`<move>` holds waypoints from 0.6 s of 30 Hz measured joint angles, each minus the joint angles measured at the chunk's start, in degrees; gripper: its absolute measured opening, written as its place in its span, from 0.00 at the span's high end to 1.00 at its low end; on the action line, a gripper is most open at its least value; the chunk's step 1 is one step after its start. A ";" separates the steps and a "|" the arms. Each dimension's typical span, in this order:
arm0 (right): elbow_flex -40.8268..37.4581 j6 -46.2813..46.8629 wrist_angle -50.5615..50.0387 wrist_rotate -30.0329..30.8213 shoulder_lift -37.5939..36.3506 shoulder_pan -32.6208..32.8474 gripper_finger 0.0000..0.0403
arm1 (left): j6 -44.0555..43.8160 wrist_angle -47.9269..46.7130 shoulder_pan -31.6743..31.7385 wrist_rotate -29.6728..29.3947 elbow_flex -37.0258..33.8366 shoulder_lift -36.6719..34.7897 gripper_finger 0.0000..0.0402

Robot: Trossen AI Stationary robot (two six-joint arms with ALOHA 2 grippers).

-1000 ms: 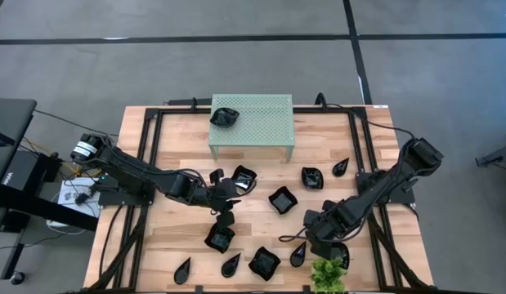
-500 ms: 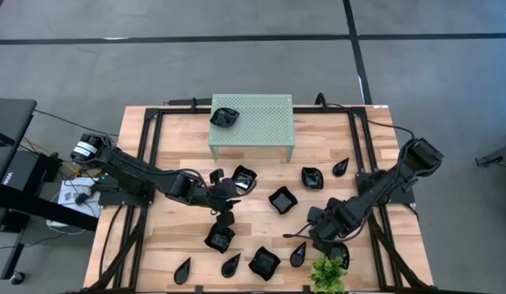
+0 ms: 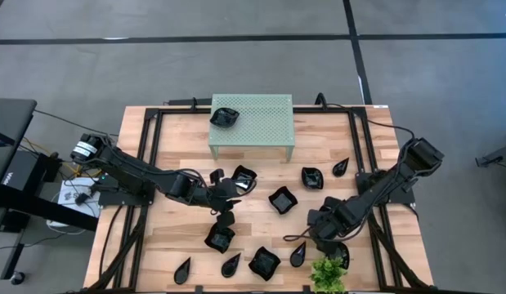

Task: Pick & Place Mini shaped plates
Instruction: Put the distorted square plate on the shelf

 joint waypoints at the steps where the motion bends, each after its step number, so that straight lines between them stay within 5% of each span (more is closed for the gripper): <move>1: 0.36 -0.01 -0.06 -0.13 0.03 -0.01 0.96 | 0.00 0.02 -0.01 0.01 0.00 0.00 0.77; 8: 8.28 -7.45 -1.74 1.19 0.07 -0.43 0.99 | 0.02 0.49 -0.01 0.01 0.00 0.00 0.77; 14: 18.66 -23.78 -7.47 11.16 0.07 -2.41 0.99 | 0.02 1.39 -0.01 -0.01 0.00 0.00 0.77; 18: 24.85 -36.95 -11.58 24.21 0.07 -5.19 0.98 | 0.02 1.63 -0.01 -0.01 0.00 0.00 0.77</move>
